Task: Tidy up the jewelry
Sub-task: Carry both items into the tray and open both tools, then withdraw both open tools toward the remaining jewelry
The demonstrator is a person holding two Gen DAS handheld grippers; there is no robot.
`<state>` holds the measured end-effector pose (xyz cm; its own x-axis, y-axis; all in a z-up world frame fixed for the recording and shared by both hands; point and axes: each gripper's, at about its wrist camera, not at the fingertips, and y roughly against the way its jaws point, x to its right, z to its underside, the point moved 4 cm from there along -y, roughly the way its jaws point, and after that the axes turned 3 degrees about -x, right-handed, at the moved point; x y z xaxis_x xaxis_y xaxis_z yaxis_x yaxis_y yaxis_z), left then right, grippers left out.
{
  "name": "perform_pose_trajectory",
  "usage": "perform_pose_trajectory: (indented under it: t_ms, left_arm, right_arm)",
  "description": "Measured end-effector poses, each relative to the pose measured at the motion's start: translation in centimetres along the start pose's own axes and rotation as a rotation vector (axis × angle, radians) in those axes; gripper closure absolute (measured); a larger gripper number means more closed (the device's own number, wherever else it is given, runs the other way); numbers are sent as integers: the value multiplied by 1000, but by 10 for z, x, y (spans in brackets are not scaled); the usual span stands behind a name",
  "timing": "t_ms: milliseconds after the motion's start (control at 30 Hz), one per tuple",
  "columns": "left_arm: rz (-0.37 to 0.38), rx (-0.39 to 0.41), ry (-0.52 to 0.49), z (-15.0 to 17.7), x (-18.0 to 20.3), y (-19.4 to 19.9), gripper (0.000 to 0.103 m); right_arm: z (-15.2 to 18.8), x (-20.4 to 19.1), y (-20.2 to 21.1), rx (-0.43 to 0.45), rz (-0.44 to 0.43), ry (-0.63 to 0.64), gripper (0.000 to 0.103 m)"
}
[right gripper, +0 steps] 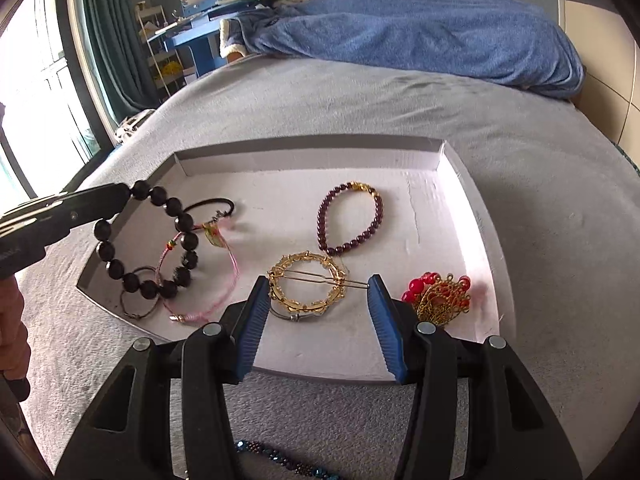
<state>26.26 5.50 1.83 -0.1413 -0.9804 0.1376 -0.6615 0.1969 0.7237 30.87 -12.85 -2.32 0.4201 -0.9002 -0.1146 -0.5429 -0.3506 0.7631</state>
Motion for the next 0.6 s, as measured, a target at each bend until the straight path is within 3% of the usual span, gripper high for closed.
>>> perform_pose_trajectory:
  t_ms: [333,500,600]
  left_arm:
    - [-97,-62,-7,16,-18,-14,87]
    - [-129,-33,-25,17,-12,-6,61]
    - [-125,1,-24,18,-7,7,60]
  right_arm:
    - [0,-3,-10,-32,30,-2,52]
    - [1,-2,-6,-26,30,-5,51]
    - [3,-1,2,-7,20,-8,44]
